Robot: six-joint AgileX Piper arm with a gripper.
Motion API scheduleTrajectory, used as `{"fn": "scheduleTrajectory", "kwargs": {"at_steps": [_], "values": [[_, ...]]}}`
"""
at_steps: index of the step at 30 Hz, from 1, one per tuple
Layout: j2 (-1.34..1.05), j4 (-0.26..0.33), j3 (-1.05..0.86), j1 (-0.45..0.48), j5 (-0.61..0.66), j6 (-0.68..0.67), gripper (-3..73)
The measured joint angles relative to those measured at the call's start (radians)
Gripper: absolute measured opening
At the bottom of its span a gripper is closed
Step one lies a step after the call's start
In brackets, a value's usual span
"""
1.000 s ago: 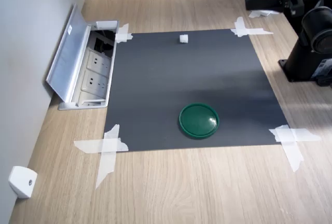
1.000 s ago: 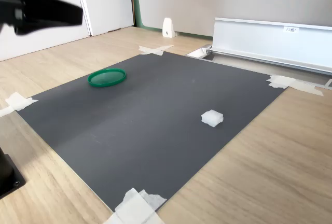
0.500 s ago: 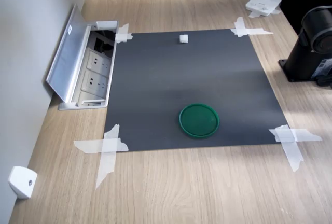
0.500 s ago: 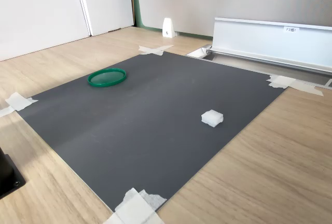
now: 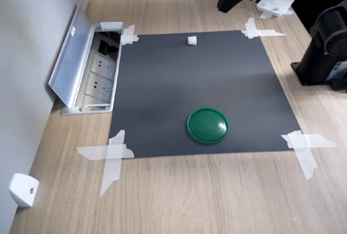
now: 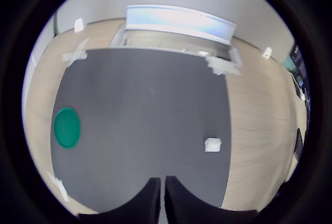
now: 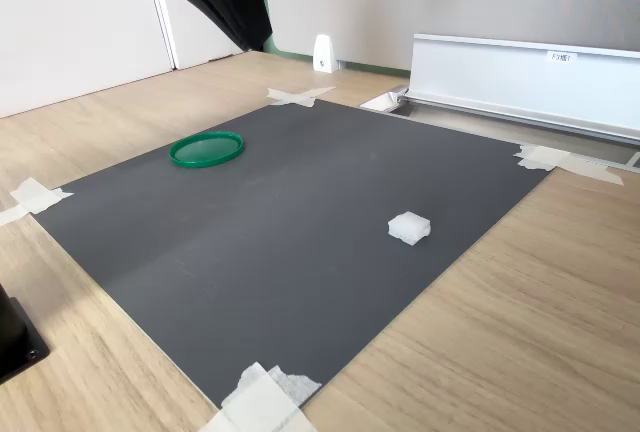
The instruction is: Grasp a white terminal and put it on the green lid.
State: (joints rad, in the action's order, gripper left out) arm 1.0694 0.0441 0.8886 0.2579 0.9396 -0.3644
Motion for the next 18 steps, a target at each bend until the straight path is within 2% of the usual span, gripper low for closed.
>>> {"fn": "scheduleTrajectory", "kwargs": {"at_steps": [2,5,11,15,18], "values": [[0.031,0.03,0.022,0.058,0.028,-0.099,11.6],[0.073,0.04,0.043,0.134,0.056,-0.2,26.0],[0.151,0.04,0.095,0.248,0.086,-0.254,57.4],[0.216,0.071,0.195,0.293,0.171,-0.256,68.5],[0.273,0.115,0.288,0.309,0.257,-0.28,70.8]]}}
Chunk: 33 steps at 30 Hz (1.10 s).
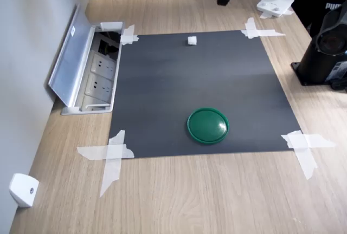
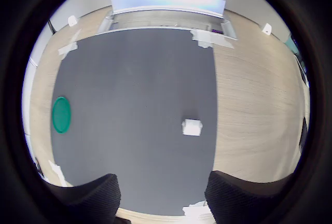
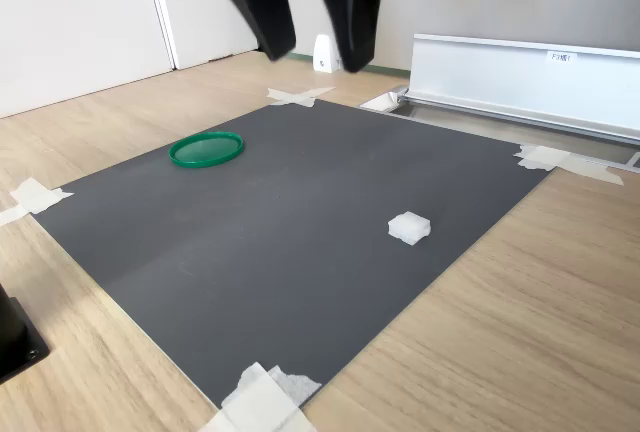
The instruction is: Grasp a white terminal and put it on the green lid.
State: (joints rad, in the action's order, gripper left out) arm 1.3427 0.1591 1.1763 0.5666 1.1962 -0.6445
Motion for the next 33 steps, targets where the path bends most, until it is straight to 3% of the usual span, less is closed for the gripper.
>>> {"fn": "scheduleTrajectory", "kwargs": {"at_steps": [6,21,25,33], "values": [[0.113,0.041,0.117,0.006,0.02,0.05,70.9],[0.225,-0.066,0.123,-0.021,-0.096,0.11,70.8],[0.229,-0.09,0.065,-0.083,-0.151,0.13,70.7],[0.257,-0.128,-0.05,-0.086,-0.269,0.149,70.7]]}}
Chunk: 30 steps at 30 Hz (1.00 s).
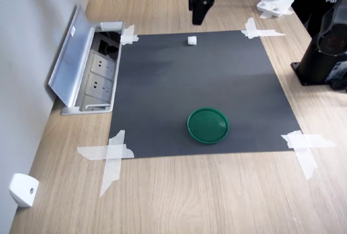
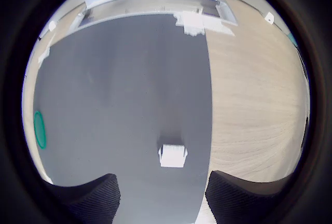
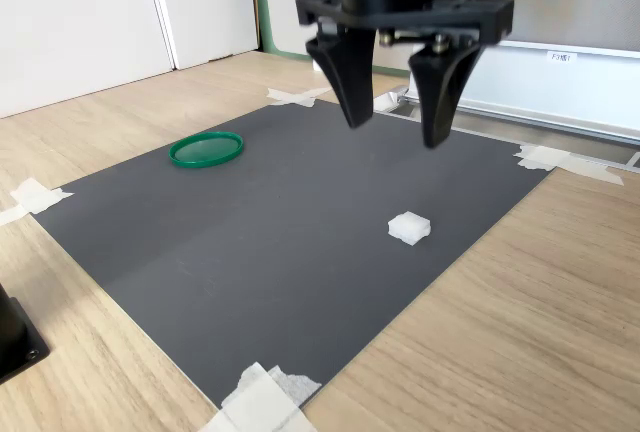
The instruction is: Grasp a white terminal and put it on the green lid.
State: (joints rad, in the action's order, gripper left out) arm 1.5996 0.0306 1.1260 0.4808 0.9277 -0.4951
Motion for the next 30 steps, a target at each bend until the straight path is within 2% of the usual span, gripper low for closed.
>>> {"fn": "scheduleTrajectory", "kwargs": {"at_steps": [17,30], "values": [[0.159,-0.011,-0.009,0.0,-0.099,-0.001,70.7],[0.219,-0.014,-0.007,0.0,-0.109,-0.008,70.4]]}}
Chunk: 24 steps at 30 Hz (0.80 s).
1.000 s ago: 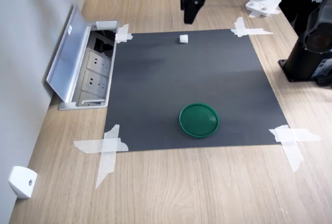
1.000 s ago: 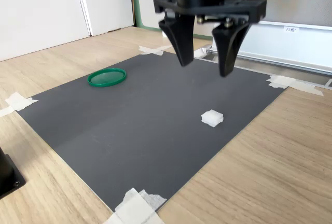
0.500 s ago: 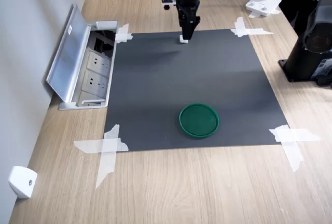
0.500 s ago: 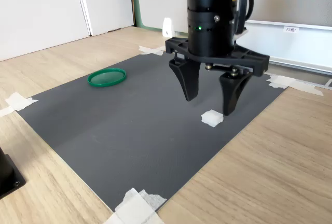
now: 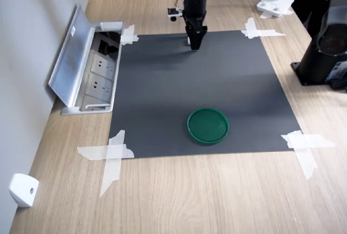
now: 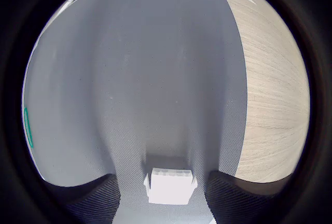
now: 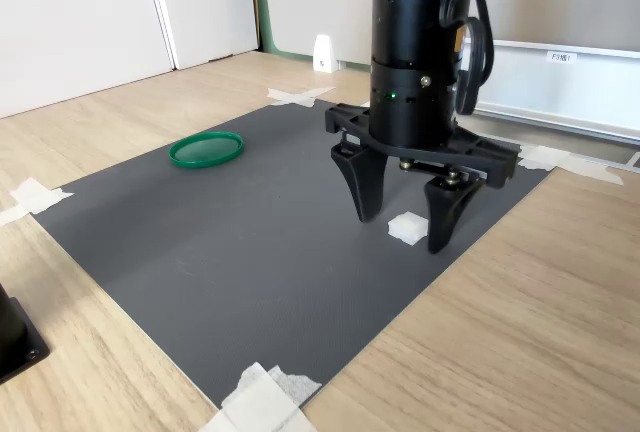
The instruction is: Grasp a white terminal and put it on the green lid.
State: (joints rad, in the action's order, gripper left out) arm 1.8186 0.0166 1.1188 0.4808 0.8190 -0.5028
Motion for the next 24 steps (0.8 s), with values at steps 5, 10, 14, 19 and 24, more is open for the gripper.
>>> {"fn": "scheduleTrajectory", "kwargs": {"at_steps": [5,10,14,19,24], "values": [[0.004,-0.003,0.009,0.001,0.006,-0.019,65.6],[0.009,-0.003,0.021,0.001,0.004,-0.03,47.8],[0.009,0.001,0.023,0.001,0.006,-0.031,30.2],[0.009,0.001,0.023,0.001,0.033,-0.047,30.7],[-0.045,-0.001,0.023,-0.011,0.07,-0.125,30.7]]}}
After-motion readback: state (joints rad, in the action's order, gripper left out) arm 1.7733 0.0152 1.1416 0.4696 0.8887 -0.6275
